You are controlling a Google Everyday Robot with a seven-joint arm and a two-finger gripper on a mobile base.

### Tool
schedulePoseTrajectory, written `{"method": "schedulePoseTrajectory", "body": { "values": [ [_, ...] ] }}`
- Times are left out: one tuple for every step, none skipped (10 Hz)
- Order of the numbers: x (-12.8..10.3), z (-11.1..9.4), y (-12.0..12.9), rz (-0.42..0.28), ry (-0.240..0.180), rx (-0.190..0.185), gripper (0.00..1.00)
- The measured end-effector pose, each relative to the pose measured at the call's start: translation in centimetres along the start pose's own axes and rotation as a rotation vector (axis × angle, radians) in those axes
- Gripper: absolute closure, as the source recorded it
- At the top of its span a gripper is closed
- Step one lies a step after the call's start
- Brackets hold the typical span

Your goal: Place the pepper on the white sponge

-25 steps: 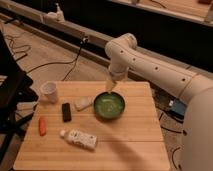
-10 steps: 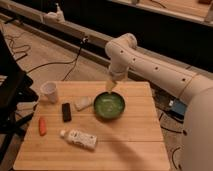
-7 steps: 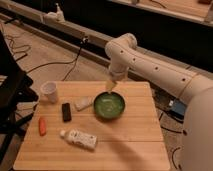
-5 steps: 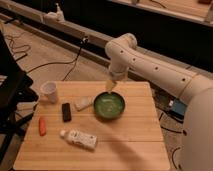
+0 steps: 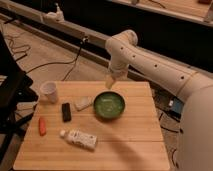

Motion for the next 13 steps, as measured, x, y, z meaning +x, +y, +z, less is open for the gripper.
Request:
{"method": "schedulePoseTrajectory", "body": {
  "values": [
    [-1.1, 0.2, 1.0, 0.004, -0.012, -0.006, 0.30],
    [-2.5, 0.4, 2.2, 0.014, -0.029, -0.010, 0.30],
    [-3.9, 0.8, 3.8, 0.030, -0.050, -0.020, 0.30],
    [-5.2, 1.0, 5.3, 0.048, -0.070, -0.032, 0.30],
    [-7.0, 1.3, 7.9, 0.086, -0.100, -0.058, 0.30],
    [-8.5, 1.5, 10.4, 0.100, -0.125, -0.075, 0.30],
    [-9.8, 1.7, 13.4, 0.091, -0.149, -0.085, 0.30],
    [-10.6, 1.7, 15.8, 0.072, -0.166, -0.092, 0.30],
    [-10.9, 1.8, 16.7, 0.066, -0.174, -0.092, 0.30],
    [-10.9, 1.8, 16.5, 0.068, -0.176, -0.089, 0.30],
    [-10.9, 1.8, 16.4, 0.069, -0.177, -0.088, 0.30],
    [-11.0, 1.8, 16.7, 0.066, -0.176, -0.090, 0.30],
    [-10.9, 1.8, 16.7, 0.067, -0.176, -0.091, 0.30]
  ]
}}
